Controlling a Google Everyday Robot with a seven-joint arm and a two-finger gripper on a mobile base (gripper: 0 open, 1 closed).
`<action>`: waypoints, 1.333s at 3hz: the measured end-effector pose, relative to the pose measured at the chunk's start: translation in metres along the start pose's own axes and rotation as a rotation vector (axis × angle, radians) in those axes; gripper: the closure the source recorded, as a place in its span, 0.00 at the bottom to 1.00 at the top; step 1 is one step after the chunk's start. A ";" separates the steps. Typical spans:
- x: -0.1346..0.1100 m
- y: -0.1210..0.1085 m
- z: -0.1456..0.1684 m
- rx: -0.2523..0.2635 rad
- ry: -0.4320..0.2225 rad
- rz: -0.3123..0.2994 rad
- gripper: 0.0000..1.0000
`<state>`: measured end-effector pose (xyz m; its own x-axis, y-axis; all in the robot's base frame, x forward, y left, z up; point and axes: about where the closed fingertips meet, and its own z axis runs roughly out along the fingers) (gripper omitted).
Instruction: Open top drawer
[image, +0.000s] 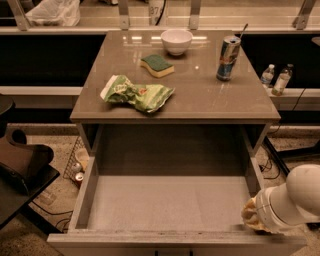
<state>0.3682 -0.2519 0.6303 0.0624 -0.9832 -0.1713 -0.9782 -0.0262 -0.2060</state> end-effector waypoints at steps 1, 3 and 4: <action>-0.001 0.000 0.000 -0.001 0.000 -0.002 0.60; -0.002 0.001 0.000 -0.002 0.000 -0.005 0.13; -0.002 0.001 0.000 -0.003 0.000 -0.007 0.00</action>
Offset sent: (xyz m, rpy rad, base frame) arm -0.0001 0.0005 0.0000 -0.0004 0.0003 0.0016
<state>0.3673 -0.2497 0.6302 0.0687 -0.9831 -0.1695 -0.9783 -0.0331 -0.2045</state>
